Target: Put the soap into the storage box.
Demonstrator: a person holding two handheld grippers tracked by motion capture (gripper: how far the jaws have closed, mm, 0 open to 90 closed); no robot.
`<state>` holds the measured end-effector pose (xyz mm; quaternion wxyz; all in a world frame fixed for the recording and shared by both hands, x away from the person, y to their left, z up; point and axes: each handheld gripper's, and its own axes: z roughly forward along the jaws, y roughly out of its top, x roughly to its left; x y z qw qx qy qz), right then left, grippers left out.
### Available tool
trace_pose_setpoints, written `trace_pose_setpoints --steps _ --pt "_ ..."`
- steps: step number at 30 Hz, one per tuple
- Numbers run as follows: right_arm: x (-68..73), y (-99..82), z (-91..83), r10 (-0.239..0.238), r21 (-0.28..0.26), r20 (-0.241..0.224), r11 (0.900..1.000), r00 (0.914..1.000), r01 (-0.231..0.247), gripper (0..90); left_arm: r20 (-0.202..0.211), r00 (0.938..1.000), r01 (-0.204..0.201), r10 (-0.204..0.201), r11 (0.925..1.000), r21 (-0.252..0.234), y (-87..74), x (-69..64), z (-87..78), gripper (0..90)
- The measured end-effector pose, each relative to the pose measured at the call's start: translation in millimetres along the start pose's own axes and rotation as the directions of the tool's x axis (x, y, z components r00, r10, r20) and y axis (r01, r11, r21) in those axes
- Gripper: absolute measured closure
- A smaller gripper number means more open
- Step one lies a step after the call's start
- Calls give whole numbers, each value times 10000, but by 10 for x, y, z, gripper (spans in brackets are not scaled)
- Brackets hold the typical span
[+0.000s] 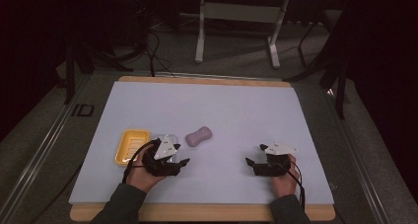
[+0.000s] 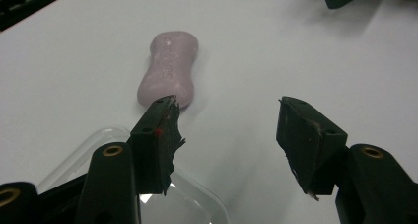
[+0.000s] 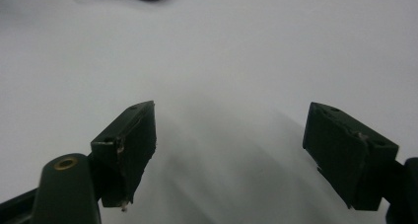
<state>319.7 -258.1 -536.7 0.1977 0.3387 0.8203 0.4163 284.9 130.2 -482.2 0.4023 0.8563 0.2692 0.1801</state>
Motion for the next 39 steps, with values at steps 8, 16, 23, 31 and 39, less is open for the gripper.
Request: trace_pose_setpoints --steps 8,16,23,31,39 --pt "29 5 11 -325 145 16 9994 9995 325 203 235 9996 121 -128 9995 295 84 109 40 412" --pt "35 -2 -7 -397 -67 -13 9992 9992 397 206 234 9997 56 -64 9994 350 191 206 88 411" --pt "47 -5 -16 -378 -106 36 9992 9993 378 205 291 9995 64 -77 9989 458 271 292 141 411" --pt "36 -7 -22 -367 -195 10 9991 9993 367 205 317 9994 84 -100 9988 488 330 375 190 413" --pt "39 -8 -25 -393 -232 5 9990 9992 393 205 347 9993 111 -129 9986 520 356 440 208 417"
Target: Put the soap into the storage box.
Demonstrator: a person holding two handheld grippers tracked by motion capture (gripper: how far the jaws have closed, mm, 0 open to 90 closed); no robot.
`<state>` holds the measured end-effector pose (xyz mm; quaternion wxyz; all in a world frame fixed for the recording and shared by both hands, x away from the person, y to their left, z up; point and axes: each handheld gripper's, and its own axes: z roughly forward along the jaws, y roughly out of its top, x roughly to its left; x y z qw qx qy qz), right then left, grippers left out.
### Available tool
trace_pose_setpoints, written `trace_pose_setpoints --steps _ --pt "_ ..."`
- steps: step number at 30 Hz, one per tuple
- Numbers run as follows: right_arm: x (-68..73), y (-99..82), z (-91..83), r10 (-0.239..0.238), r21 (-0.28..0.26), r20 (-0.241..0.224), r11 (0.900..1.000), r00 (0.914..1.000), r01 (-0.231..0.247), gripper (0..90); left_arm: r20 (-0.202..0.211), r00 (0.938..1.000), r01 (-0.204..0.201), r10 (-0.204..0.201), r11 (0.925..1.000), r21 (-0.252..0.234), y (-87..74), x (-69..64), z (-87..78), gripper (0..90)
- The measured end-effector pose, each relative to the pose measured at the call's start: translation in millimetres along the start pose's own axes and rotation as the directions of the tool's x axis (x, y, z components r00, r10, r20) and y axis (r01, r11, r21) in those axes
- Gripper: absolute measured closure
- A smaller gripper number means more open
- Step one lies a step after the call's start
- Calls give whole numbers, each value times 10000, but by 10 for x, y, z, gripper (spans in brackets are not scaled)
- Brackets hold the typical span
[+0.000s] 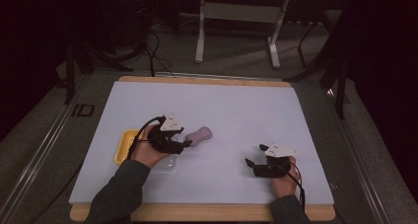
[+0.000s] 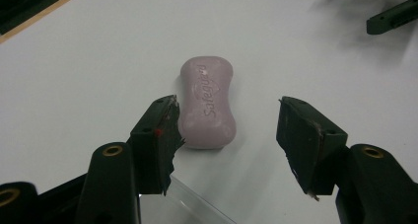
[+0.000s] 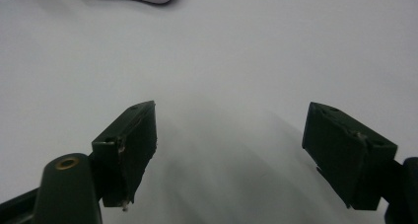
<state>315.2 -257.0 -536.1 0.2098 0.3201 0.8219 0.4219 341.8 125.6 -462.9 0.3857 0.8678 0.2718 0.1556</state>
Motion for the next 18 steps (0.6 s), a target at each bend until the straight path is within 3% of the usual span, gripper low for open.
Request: trace_pose_setpoints --steps 18 --pt "-15 4 9 37 111 -61 9999 10000 -36 205 7 9998 -178 178 9998 60 140 84 19 414"
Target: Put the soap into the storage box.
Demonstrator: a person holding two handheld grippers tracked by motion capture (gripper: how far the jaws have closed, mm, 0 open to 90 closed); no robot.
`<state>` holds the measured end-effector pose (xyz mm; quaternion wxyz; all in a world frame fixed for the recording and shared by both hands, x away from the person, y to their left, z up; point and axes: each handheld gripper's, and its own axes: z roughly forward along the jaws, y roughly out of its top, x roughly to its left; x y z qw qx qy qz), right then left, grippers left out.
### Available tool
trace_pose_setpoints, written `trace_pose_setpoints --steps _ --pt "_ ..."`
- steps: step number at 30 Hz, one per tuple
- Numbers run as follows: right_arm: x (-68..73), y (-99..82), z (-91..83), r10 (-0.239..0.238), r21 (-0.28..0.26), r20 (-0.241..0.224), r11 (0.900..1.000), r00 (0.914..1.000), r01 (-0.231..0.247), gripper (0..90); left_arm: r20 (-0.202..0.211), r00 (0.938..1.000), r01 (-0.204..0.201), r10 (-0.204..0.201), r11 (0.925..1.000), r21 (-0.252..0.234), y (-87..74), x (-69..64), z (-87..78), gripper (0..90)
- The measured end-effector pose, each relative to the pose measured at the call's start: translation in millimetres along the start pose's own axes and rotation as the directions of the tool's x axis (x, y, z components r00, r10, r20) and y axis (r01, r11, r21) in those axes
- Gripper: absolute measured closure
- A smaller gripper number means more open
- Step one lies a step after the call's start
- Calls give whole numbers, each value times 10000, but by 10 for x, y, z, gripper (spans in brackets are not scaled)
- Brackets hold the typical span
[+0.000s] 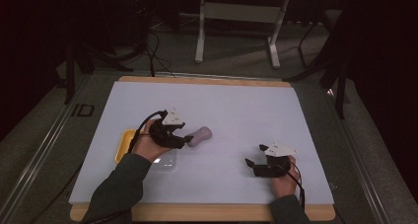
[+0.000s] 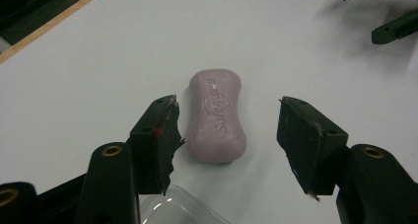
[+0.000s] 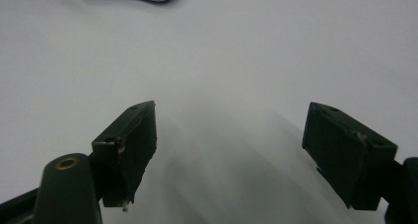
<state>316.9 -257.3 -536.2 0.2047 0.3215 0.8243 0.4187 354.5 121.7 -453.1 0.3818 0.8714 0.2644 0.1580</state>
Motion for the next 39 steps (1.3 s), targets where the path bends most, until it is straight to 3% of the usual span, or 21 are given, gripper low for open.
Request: trace_pose_setpoints --steps 16,39 --pt "1 3 9 89 97 -11 9999 10000 -89 203 -19 10000 -90 91 9995 304 106 103 62 412" --pt "9 3 11 20 101 -18 9999 10000 -20 201 132 9996 -252 237 9919 1242 227 158 191 416"
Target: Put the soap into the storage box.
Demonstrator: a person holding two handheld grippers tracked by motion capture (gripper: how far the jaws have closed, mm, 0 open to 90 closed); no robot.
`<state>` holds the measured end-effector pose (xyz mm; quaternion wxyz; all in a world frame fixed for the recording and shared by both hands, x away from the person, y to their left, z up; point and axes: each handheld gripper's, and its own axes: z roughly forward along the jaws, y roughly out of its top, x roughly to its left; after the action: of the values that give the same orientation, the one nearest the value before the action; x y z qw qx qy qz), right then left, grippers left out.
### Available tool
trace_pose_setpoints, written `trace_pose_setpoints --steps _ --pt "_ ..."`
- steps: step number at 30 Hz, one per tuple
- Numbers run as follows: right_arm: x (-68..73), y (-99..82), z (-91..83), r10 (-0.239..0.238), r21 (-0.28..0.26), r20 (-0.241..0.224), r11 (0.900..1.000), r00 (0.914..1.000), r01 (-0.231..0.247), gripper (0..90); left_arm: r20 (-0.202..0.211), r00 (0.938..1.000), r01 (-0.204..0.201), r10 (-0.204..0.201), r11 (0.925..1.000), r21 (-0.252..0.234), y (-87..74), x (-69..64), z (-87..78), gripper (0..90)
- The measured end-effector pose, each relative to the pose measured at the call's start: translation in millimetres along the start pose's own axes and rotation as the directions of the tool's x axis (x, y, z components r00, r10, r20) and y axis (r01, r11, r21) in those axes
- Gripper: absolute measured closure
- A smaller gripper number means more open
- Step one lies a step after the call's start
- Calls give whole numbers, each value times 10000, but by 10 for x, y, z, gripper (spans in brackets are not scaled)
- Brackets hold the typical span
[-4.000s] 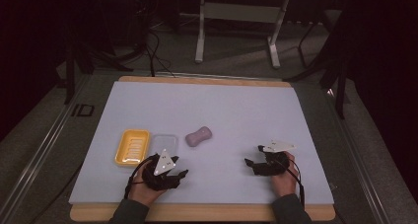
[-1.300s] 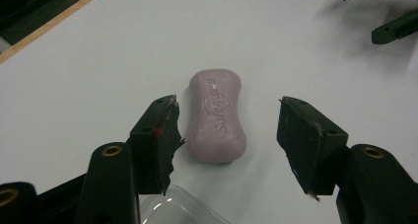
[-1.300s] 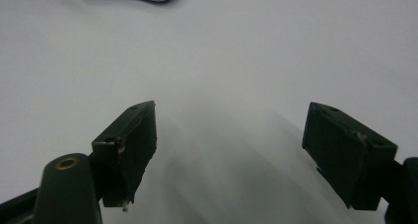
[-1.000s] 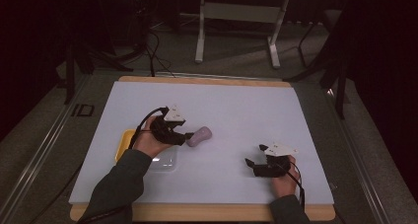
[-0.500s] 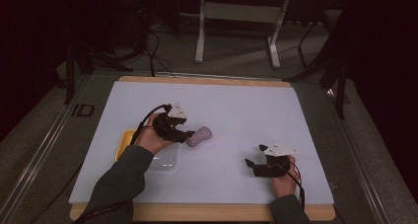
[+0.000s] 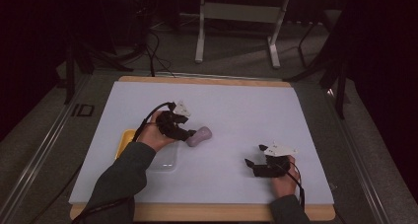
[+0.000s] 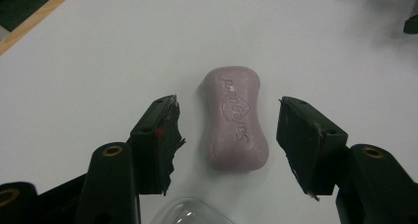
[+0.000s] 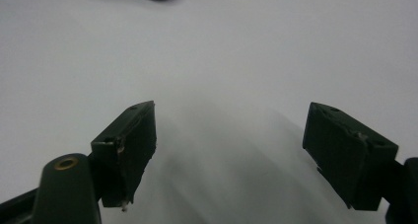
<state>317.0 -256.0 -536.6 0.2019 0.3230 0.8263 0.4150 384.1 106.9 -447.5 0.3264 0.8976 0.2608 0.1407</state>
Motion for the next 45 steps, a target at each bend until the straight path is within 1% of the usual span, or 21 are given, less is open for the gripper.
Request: trace_pose_setpoints --steps 10,16,23,25,26,29,35,37,43,45 --pt "-4 -1 -6 14 -26 -7 10000 10000 -14 199 23 10000 9 -10 9991 426 37 24 62 416" --pt "-4 -1 -5 -10 -32 2 10000 10000 10 199 34 9999 98 -101 9978 655 57 42 100 415" --pt "-5 -1 -5 -6 -38 -6 10000 10000 6 199 138 9998 106 -118 9967 805 131 42 149 414" --pt "-5 -1 -5 -10 -35 -9 10000 10000 10 198 163 9998 113 -128 9960 884 151 38 166 413" --pt "-4 -1 -5 -13 -35 -9 10000 10000 13 198 165 9998 42 -59 9951 986 161 41 172 412" --pt "-5 -1 -6 -10 -35 -17 10000 10000 10 198 184 9998 102 -122 9944 1051 178 43 201 410" --pt "-6 -2 -6 -2 -46 -24 10000 10000 2 197 252 9996 82 -120 9897 1432 198 57 271 406" --pt "-6 -2 -7 -2 -51 -25 10000 10000 2 197 331 9993 131 -184 9879 1545 205 57 287 401" --pt "-5 -2 -6 -11 -51 -20 10000 10000 11 197 421 9990 69 -141 9860 1667 225 61 314 397" --pt "-6 -2 -8 -7 -50 -13 10000 10000 7 195 416 9990 108 -180 9857 1682 230 65 323 398"
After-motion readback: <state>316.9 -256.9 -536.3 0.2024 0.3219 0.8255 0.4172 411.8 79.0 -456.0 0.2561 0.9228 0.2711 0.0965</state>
